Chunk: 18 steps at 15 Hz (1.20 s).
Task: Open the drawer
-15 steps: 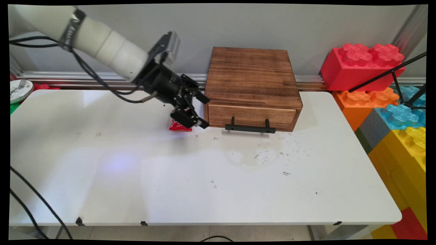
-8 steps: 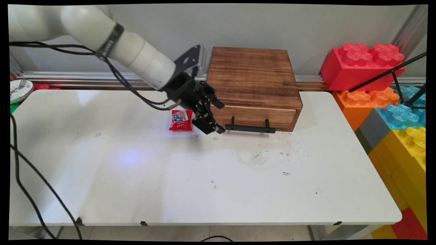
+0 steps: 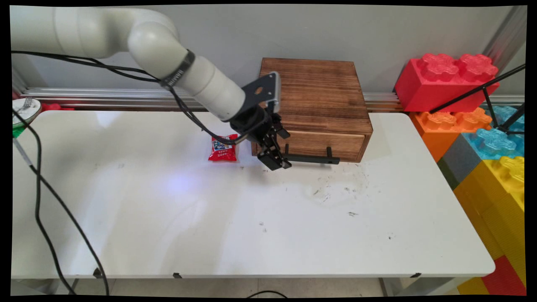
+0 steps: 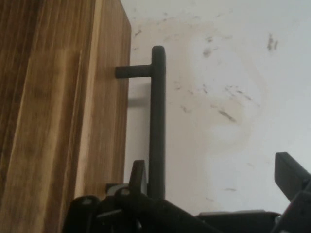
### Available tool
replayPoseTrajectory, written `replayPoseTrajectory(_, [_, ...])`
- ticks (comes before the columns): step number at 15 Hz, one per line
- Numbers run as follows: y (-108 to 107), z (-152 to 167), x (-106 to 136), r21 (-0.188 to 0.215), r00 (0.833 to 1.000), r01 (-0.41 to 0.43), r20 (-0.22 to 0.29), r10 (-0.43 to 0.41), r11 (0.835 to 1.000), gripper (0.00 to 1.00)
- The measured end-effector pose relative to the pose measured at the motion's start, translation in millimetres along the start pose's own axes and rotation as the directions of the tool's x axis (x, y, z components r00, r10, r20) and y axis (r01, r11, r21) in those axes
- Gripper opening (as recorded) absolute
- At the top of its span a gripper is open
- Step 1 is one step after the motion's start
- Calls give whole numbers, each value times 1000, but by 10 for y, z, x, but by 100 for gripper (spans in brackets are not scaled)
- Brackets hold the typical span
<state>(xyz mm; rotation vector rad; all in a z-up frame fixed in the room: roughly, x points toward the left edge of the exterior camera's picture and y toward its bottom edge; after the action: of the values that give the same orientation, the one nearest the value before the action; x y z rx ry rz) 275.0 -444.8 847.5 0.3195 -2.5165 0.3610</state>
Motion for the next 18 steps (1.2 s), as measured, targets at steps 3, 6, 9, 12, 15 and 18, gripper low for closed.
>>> replayPoseTrajectory(3, [-29,225,72,-1,1000,-5,21,5,1000,100])
replayPoseTrajectory(6, [-48,406,114,-5,999,-10,36,10,1000,100])
replayPoseTrajectory(9, [-66,544,138,-7,999,-15,48,15,1000,100])
replayPoseTrajectory(12, [-84,679,152,-9,998,-19,59,20,1000,100])
replayPoseTrajectory(15, [-99,803,155,-13,997,-19,68,20,1000,100])
replayPoseTrajectory(18, [-118,922,152,-18,997,-19,76,20,1000,100])
